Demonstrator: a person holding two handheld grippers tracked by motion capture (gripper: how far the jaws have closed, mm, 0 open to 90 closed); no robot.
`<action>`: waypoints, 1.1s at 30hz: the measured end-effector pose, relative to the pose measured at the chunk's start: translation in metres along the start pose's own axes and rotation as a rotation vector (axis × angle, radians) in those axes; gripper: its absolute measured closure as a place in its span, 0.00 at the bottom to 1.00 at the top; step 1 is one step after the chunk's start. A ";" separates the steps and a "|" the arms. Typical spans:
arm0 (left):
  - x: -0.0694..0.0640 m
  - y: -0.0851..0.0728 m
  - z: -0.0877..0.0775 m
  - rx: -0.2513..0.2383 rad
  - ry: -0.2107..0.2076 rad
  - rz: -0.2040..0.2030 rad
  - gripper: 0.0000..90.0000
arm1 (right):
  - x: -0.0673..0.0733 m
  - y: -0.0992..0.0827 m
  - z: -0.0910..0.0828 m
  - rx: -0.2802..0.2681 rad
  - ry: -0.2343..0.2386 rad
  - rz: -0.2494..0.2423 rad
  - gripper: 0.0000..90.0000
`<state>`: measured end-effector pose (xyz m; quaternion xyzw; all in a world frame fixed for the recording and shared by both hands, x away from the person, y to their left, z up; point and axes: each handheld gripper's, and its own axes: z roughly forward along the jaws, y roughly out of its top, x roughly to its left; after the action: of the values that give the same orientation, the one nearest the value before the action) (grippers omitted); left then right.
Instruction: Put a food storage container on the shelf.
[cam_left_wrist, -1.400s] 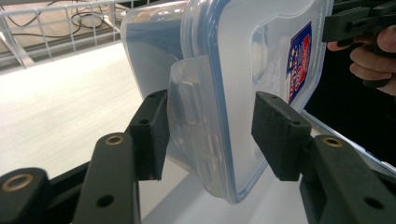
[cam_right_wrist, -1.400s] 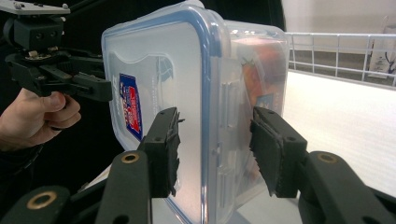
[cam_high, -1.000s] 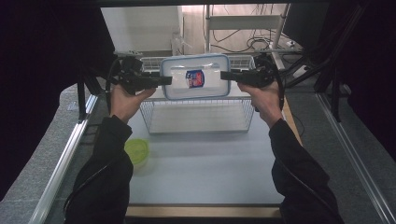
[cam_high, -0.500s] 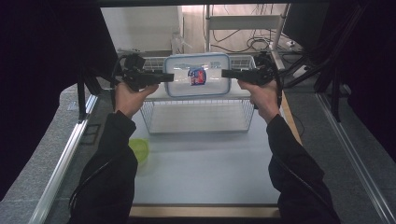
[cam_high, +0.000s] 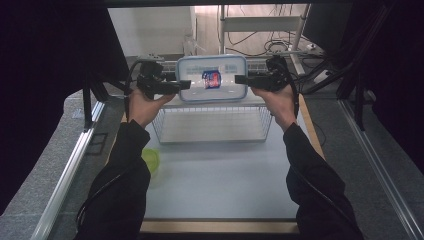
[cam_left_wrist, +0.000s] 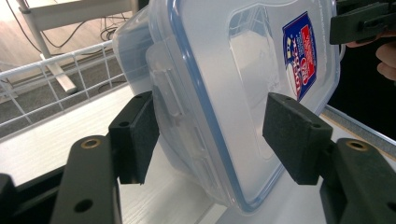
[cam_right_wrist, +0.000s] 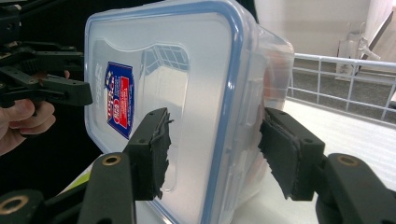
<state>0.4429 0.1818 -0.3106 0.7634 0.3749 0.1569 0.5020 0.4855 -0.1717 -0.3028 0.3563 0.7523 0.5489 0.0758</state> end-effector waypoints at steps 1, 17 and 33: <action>0.000 0.000 0.001 -0.002 0.003 0.007 0.39 | 0.000 0.000 0.000 -0.001 0.000 0.000 0.47; -0.005 -0.003 0.014 -0.005 0.049 0.086 0.20 | 0.003 0.000 0.007 0.012 -0.037 -0.050 0.39; 0.003 -0.005 0.025 -0.018 0.022 0.063 0.09 | -0.003 0.000 0.013 0.021 -0.027 -0.019 0.35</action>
<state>0.4583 0.1688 -0.3270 0.7684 0.3547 0.1847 0.4996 0.4939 -0.1632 -0.3086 0.3573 0.7603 0.5355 0.0871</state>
